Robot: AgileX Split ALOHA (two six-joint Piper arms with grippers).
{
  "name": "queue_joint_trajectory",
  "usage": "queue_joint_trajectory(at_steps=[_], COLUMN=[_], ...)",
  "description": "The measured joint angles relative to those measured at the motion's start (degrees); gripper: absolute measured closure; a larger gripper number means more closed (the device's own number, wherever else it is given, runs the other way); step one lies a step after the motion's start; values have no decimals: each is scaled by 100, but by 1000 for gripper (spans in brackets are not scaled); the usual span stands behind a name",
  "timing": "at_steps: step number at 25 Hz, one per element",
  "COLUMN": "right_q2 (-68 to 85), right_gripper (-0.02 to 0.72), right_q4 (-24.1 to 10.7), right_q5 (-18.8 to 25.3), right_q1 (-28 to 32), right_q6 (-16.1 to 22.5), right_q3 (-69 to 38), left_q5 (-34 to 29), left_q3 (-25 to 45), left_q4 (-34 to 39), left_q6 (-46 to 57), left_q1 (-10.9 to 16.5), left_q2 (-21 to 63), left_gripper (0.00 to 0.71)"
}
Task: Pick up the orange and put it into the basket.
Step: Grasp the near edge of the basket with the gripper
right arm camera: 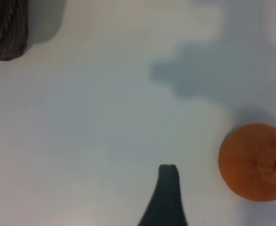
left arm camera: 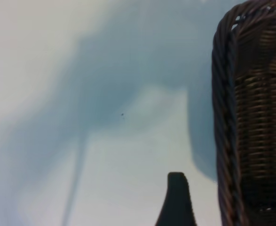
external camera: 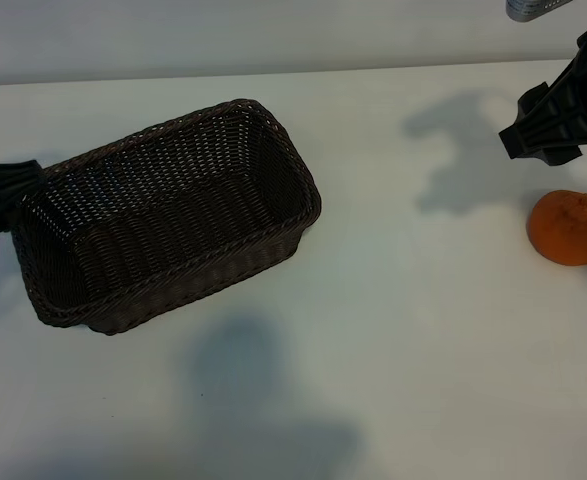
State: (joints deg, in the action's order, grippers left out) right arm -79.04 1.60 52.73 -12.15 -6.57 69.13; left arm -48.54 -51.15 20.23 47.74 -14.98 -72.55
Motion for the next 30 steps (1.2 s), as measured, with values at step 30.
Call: queue_joint_trajectory(at_steps=[30], right_q2=[0], right_gripper=[109], right_q4=[-22], right_q5=[45], right_q1=[0], right_q6=[-7], right_q3=[0], left_q5=[1223], left_q3=[882], left_q4=[-147], left_q6=[450], left_q1=[488], left_q2=[-526], left_gripper=[134])
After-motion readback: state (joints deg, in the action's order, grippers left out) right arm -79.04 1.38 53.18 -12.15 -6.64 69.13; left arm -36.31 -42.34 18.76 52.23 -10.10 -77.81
